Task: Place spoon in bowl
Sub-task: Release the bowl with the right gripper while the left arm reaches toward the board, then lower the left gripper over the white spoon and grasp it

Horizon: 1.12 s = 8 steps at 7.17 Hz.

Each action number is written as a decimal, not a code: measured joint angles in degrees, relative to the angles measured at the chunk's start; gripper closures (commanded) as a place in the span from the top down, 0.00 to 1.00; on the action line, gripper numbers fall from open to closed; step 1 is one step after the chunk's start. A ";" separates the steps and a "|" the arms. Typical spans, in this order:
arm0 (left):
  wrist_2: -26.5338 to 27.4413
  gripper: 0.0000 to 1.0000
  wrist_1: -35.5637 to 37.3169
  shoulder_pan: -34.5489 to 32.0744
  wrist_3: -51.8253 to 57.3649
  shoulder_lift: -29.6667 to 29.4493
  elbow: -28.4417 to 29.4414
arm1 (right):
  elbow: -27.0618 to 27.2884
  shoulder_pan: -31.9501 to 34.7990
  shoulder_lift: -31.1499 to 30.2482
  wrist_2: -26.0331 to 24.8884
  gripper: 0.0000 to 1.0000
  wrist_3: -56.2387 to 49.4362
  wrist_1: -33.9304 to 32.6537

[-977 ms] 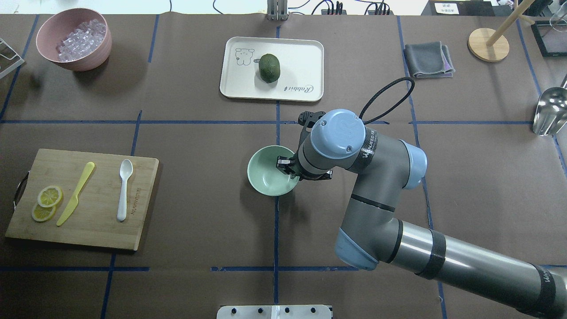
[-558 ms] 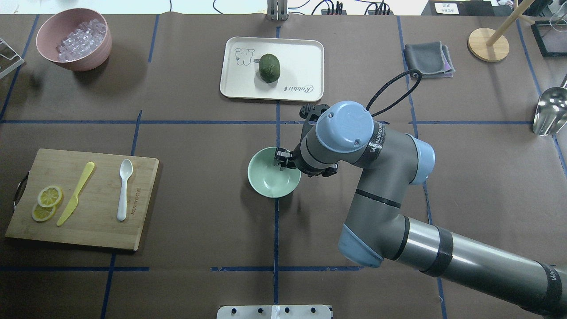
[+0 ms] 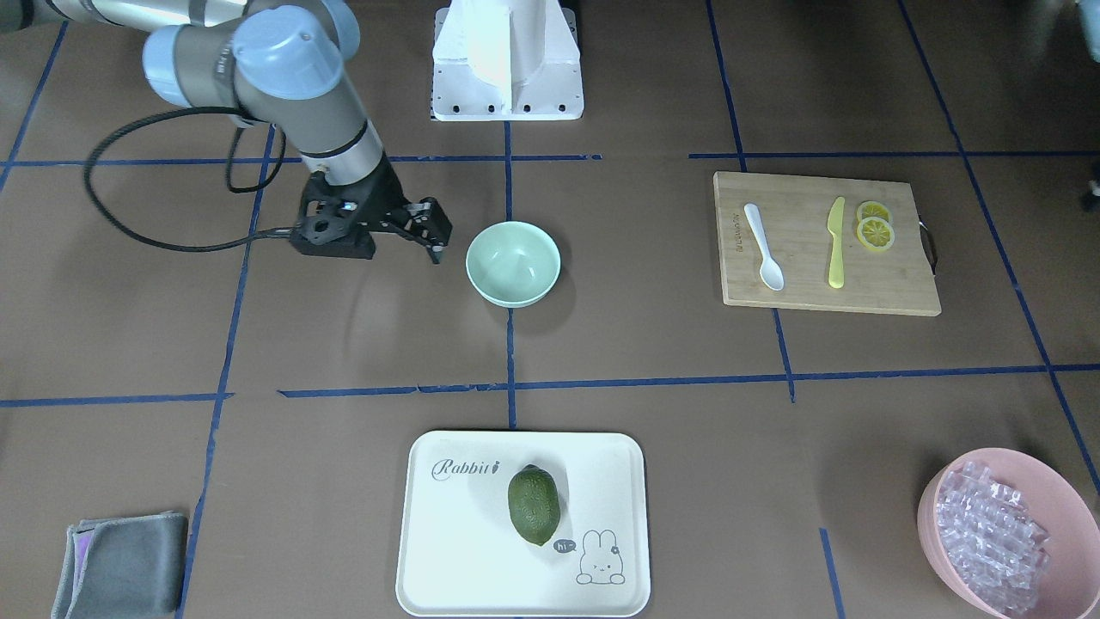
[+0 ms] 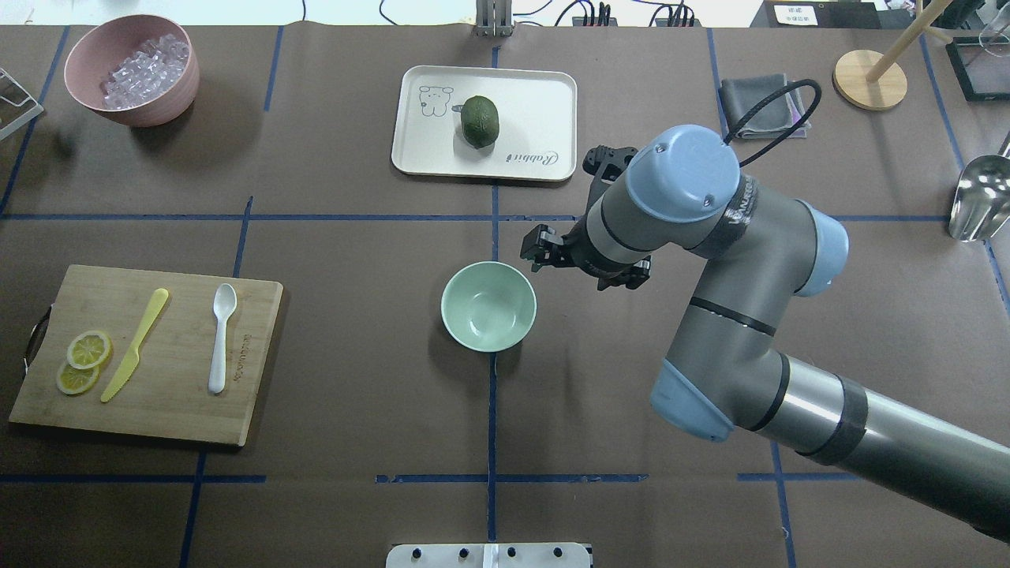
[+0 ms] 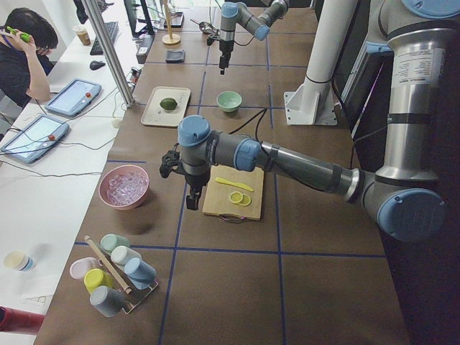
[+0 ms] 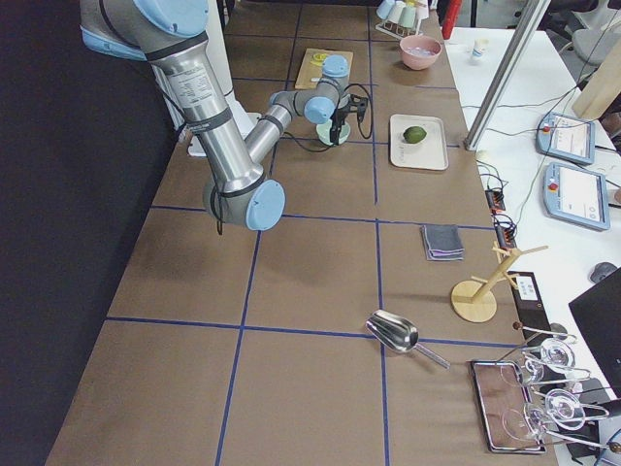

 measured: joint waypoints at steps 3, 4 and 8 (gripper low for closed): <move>7.38 1.00 -2.03 20.78 -32.44 -4.09 -9.27 | 4.28 9.45 -8.31 1.72 1.00 -24.62 -5.48; 13.29 1.00 -5.72 27.01 -39.78 -4.47 -9.03 | 4.48 13.80 -11.21 4.43 1.00 -31.80 -5.57; 28.05 1.00 -17.32 41.78 -55.12 -4.57 -2.64 | 3.62 28.71 -21.40 14.76 1.00 -54.82 -5.44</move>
